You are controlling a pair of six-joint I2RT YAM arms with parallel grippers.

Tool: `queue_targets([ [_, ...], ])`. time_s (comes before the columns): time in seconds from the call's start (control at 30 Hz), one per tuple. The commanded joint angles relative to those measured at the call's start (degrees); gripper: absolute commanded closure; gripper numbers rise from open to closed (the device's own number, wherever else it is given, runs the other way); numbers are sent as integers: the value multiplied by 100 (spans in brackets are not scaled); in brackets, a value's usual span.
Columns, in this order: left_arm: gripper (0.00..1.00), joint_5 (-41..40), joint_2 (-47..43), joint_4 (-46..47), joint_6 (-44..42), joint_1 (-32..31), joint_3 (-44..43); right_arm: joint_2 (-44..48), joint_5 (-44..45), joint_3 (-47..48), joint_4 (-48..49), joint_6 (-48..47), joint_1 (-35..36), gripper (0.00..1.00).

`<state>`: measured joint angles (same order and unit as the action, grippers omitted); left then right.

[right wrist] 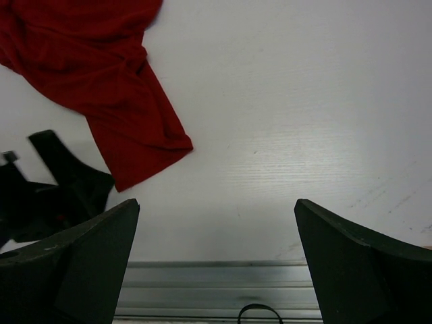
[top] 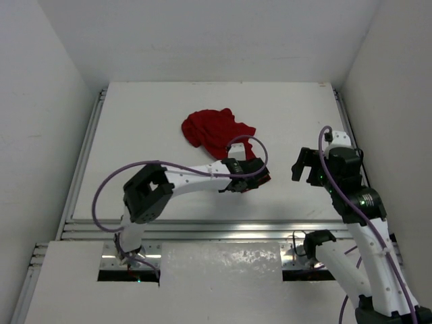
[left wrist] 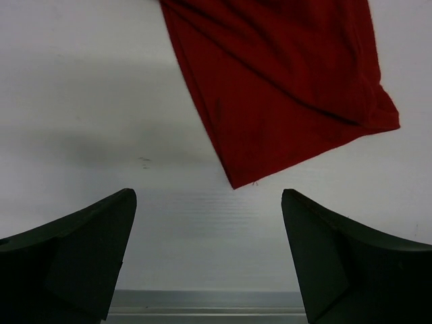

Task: Fold and stack the t-shirts
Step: Flatten out the tshirt

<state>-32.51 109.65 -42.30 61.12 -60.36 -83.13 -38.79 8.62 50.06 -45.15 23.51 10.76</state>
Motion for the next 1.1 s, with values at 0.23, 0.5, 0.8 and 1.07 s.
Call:
queue_targets([
  [0.23, 39, 272, 1234, -103, 163, 155, -1152, 424, 70, 118, 181, -92, 92, 1],
  [0.5, 48, 728, 1288, 143, 128, 191, -530, 451, 78, 127, 234, -101, 163, 1],
  [0.8, 100, -103, 528, -610, 285, 305, 287, 258, -211, 109, 331, -40, 172, 1],
  [1.07, 100, -776, -3262, -931, 516, 1412, 3379, -2104, -3031, -874, 3042, 1154, 268, 1],
])
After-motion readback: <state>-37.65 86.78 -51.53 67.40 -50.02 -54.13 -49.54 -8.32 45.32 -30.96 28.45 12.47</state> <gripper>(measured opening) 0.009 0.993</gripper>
